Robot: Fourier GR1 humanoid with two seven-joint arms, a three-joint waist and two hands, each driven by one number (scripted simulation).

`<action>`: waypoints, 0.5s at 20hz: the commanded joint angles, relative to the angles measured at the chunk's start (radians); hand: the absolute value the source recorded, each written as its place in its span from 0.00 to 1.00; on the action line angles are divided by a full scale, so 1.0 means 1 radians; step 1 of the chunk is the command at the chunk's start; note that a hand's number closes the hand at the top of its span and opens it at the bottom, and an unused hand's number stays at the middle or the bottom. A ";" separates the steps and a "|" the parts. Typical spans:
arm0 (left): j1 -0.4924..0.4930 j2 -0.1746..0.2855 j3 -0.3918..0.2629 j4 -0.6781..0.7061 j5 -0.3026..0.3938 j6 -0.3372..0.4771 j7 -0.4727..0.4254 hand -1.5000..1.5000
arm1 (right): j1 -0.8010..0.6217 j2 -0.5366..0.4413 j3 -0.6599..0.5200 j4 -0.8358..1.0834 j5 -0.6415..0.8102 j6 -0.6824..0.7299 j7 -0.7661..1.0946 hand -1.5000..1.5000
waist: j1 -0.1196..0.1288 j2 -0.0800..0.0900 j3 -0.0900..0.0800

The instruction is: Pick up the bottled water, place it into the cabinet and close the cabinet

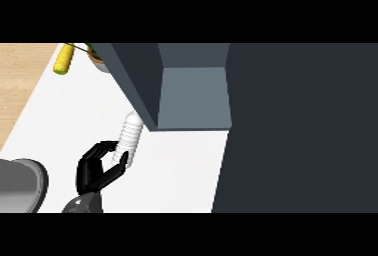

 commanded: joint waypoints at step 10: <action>-0.070 -0.046 -0.145 -0.080 -0.149 0.104 -0.043 1.00 | 0.029 -0.037 0.007 -0.082 0.021 -0.010 0.018 0.00 | -0.001 -0.001 0.000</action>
